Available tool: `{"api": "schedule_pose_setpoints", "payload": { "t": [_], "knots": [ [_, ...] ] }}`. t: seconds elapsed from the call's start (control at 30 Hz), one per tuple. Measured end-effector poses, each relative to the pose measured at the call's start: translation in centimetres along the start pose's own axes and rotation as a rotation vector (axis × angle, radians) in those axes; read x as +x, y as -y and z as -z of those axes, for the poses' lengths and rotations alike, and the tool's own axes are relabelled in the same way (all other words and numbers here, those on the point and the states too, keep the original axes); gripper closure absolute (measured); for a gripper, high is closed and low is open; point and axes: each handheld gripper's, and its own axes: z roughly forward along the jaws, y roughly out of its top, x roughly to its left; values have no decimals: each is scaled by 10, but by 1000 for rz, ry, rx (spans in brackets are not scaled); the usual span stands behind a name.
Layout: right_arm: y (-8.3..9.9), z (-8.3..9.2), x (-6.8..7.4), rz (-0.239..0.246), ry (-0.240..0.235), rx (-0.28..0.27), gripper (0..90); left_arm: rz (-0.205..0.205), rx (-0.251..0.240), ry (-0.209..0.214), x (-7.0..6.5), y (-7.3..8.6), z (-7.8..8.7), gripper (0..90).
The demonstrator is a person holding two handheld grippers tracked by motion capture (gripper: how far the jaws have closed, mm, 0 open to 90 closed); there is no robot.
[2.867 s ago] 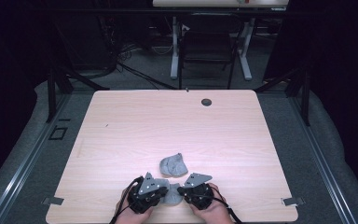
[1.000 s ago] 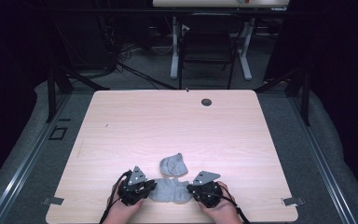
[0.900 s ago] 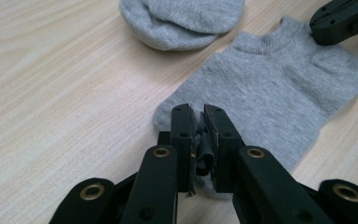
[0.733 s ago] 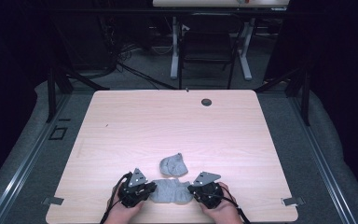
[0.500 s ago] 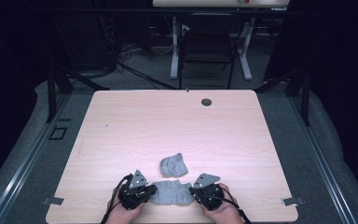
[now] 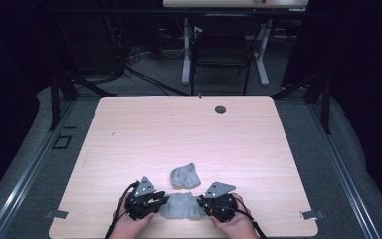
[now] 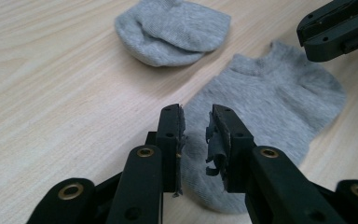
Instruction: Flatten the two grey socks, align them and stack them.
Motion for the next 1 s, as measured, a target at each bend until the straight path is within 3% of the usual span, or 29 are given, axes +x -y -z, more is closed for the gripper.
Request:
{"api": "schedule_pose_setpoints", "payload": {
  "t": [0.17, 0.5, 1.0],
  "knots": [
    [-12, -4, -6, -23, -10, 6, 800, 1, -5, -17, 6, -4, 0, 721],
    [-39, -22, -20, -81, -8, -8, 783, 44, -16, -40, 18, -2, 2, 655],
    [-65, -56, -15, -66, 40, 21, 714, 56, -26, -62, 25, 0, 7, 621]
  ]
}}
